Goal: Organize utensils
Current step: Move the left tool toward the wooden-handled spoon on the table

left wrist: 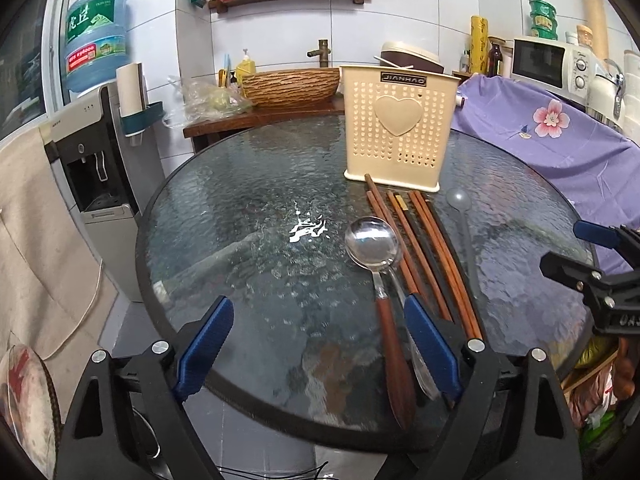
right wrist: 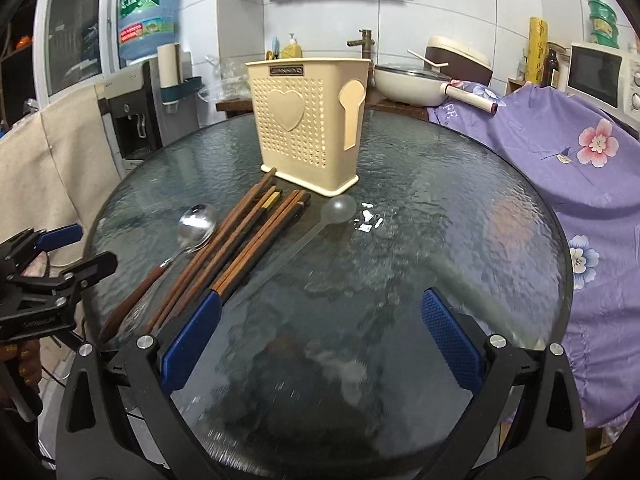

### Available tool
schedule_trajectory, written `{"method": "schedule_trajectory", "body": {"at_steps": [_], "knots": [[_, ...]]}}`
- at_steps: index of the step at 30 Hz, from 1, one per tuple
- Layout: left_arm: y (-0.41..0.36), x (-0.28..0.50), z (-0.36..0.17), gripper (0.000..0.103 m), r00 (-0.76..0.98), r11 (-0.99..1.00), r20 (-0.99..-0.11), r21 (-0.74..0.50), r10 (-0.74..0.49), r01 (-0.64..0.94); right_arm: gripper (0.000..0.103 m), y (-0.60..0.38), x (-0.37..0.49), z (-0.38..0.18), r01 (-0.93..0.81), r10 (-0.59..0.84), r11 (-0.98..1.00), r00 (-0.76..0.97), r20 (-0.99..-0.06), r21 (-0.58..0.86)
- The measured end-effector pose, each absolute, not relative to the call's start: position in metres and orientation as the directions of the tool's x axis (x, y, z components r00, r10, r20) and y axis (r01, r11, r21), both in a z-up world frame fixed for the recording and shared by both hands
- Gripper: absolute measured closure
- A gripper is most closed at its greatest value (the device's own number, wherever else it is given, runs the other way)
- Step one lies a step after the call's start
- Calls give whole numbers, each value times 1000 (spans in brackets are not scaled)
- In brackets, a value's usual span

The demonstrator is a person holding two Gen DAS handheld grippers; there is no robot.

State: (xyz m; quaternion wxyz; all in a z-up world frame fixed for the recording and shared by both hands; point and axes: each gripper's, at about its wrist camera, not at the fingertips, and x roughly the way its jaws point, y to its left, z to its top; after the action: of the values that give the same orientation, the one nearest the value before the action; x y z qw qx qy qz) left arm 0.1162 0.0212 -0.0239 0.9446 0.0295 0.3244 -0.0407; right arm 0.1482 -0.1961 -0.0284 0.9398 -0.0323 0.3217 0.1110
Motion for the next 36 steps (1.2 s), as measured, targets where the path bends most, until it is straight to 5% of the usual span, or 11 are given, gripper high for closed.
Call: {"method": "schedule_trajectory", "body": {"at_steps": [36], "knots": [[13,170,-31,19,747,994,-662,32,-60,109,51,-171,297,-62,-134,90,991,627,-774,7]]}}
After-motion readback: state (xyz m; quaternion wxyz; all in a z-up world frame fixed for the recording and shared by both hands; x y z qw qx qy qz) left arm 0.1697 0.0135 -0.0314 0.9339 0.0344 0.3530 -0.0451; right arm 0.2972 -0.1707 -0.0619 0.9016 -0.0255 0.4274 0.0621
